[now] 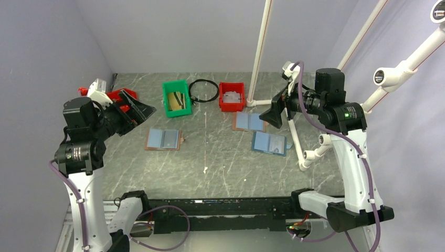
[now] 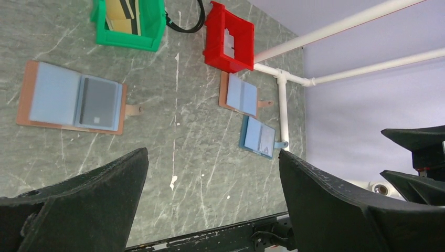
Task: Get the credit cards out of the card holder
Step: Reset both arms
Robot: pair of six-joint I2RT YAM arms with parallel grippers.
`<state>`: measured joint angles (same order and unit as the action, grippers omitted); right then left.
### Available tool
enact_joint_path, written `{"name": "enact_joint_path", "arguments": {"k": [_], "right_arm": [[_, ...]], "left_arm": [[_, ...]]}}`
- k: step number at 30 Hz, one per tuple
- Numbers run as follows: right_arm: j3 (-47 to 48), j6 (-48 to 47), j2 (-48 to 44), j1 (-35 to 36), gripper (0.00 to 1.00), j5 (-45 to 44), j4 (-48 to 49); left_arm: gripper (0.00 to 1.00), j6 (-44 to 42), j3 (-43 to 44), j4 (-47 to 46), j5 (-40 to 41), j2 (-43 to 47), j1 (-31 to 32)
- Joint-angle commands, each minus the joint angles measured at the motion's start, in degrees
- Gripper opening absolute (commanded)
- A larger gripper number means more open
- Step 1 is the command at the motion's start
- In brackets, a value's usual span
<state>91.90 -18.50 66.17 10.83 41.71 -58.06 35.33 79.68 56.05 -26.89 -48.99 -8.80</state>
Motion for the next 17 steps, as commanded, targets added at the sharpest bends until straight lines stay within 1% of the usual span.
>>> {"name": "enact_joint_path", "arguments": {"k": [1,4,17], "right_arm": [[1.0,3.0,0.4,-0.8,1.0,0.8,2.9],[0.5,1.7,0.6,-1.3,1.0,2.1,2.7],[-0.7,4.0,-0.1,-3.9,1.0,4.8,4.1]], "left_arm": [[1.0,-0.6,2.1,0.7,0.8,0.7,-0.1],[0.99,-0.6,1.9,0.8,0.9,1.2,-0.2],[1.0,-1.0,1.0,0.7,1.0,2.5,-0.1]]}}
